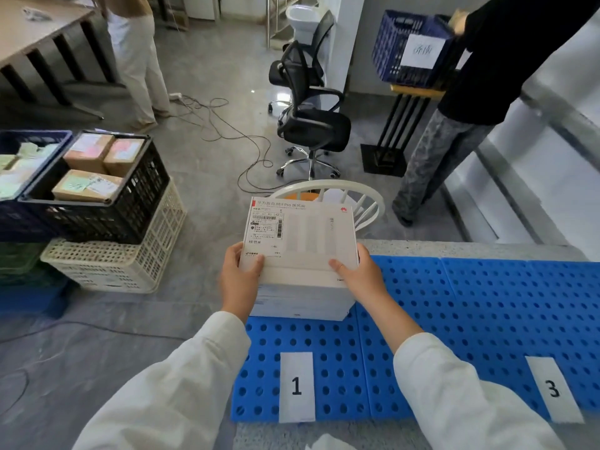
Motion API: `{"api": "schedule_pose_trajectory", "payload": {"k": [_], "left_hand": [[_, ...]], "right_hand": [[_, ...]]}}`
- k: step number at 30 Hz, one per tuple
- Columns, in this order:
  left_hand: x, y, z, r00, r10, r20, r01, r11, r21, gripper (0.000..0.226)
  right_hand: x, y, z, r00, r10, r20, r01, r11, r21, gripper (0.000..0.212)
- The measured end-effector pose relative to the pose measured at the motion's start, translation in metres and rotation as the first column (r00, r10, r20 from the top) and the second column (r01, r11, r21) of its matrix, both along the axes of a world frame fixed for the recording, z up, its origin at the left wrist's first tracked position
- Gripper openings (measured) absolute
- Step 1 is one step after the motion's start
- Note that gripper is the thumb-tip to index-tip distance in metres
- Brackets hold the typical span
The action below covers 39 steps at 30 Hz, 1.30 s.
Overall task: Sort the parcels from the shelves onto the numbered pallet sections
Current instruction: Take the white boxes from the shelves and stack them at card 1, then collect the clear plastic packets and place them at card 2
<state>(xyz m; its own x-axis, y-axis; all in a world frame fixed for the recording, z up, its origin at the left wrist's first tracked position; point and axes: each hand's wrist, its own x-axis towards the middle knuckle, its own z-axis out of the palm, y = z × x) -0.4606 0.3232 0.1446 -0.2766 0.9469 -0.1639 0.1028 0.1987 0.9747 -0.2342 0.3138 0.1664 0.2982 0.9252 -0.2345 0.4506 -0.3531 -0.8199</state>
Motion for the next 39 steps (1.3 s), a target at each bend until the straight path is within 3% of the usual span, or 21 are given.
{"api": "schedule_pose_trajectory", "payload": {"k": [10, 13, 17, 20, 22, 24, 28, 35, 39], "left_hand": [[0.001, -0.003, 0.005, 0.997, -0.028, -0.065, 0.026, 0.999, -0.031, 0.032], [0.002, 0.006, 0.020, 0.968, -0.072, -0.238, 0.070, 0.997, -0.017, 0.035], [0.020, 0.018, 0.052, 0.833, -0.196, -0.518, 0.271, 0.960, 0.071, 0.047], [0.058, 0.023, 0.071, 0.652, -0.309, -0.693, 0.533, 0.836, 0.128, 0.046], [0.088, 0.022, 0.080, 0.498, -0.301, -0.813, 0.677, 0.721, 0.148, 0.045], [0.119, 0.014, 0.090, 0.389, -0.284, -0.876, 0.771, 0.621, 0.141, 0.043], [0.183, -0.002, 0.113, 0.207, -0.260, -0.943, 0.898, 0.433, 0.078, 0.041], [0.299, -0.067, 0.179, 0.149, -0.207, -0.967, 0.980, 0.162, 0.116, 0.049], [0.371, -0.121, 0.222, 0.174, -0.233, -0.957, 0.983, 0.095, 0.156, 0.043]], "right_hand": [[0.003, -0.004, 0.011, 0.999, 0.049, 0.007, -0.048, 0.994, -0.095, 0.055], [0.007, -0.008, 0.026, 0.994, 0.049, 0.095, -0.042, 0.997, -0.071, 0.054], [0.019, -0.020, 0.054, 0.980, 0.023, 0.196, -0.024, 1.000, 0.000, 0.056], [0.035, -0.034, 0.077, 0.960, 0.028, 0.280, -0.038, 0.999, 0.031, 0.053], [0.053, -0.046, 0.089, 0.953, -0.004, 0.302, 0.003, 1.000, 0.003, 0.056], [0.075, -0.061, 0.101, 0.943, -0.056, 0.328, 0.073, 0.997, -0.040, 0.058], [0.126, -0.098, 0.120, 0.843, -0.072, 0.533, 0.117, 0.992, -0.051, 0.065], [0.208, -0.177, 0.171, 0.673, -0.189, 0.715, 0.244, 0.969, 0.027, 0.070], [0.259, -0.243, 0.204, 0.586, -0.230, 0.777, 0.299, 0.953, 0.057, 0.070]]}}
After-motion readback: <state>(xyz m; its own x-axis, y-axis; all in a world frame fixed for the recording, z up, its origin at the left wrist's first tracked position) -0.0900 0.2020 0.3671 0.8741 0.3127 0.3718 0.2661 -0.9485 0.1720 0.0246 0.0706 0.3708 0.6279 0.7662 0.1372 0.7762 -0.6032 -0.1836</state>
